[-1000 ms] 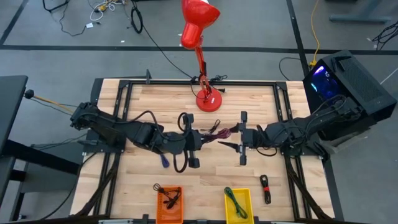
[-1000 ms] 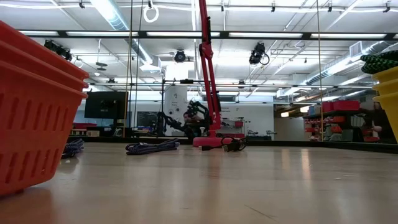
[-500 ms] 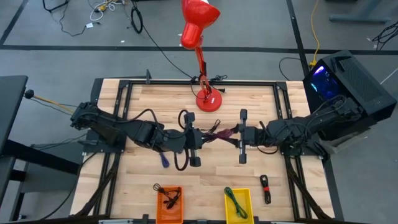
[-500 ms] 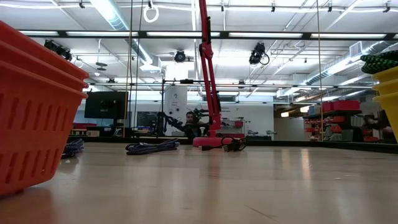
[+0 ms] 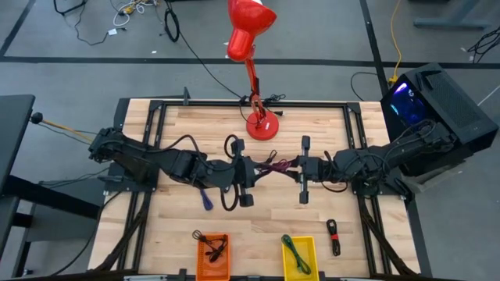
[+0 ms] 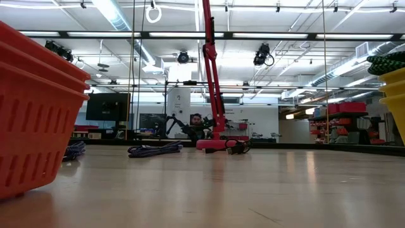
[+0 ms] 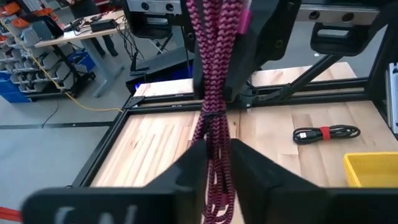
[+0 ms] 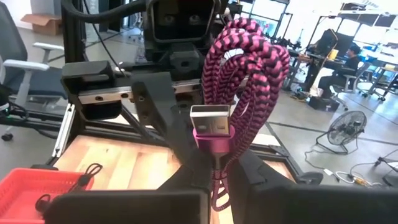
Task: Pick & Place USB Port
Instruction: Put the pink charger cable into the yellow bin
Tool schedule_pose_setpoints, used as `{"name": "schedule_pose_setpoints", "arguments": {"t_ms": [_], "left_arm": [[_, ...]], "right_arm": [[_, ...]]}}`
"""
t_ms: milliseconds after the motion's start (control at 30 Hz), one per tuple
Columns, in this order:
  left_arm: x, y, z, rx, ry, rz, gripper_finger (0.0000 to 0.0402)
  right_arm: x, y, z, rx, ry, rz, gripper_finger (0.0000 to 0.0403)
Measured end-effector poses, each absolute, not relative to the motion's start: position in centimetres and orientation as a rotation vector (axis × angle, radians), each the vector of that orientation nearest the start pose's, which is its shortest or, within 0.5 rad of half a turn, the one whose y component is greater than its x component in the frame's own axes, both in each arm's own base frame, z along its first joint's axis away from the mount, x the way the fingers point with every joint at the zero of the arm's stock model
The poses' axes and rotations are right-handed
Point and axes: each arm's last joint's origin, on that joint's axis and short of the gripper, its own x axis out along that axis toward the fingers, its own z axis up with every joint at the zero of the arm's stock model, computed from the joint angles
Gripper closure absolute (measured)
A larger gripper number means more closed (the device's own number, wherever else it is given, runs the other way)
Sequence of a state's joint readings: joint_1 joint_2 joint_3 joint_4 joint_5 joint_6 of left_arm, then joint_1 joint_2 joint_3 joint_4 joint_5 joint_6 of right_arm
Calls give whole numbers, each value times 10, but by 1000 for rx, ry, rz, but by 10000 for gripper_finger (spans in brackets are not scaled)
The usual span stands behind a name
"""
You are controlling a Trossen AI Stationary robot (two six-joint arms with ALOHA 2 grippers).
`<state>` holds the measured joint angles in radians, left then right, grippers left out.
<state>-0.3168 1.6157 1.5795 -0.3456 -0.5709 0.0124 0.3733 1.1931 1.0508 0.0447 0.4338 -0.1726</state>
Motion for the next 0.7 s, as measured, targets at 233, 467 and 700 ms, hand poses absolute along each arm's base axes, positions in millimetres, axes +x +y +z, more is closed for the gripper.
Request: {"name": "schedule_pose_setpoints", "arguments": {"t_ms": [233, 467, 700], "left_arm": [[346, -94, 374, 274, 455, 351, 254], [336, -85, 360, 288, 602, 457, 246], [328, -82, 352, 294, 692, 494, 252]], "right_arm": [[252, 86, 353, -152, 204, -45, 386], [241, 102, 336, 19, 375, 53, 386], [223, 135, 328, 227, 494, 187, 386]]}}
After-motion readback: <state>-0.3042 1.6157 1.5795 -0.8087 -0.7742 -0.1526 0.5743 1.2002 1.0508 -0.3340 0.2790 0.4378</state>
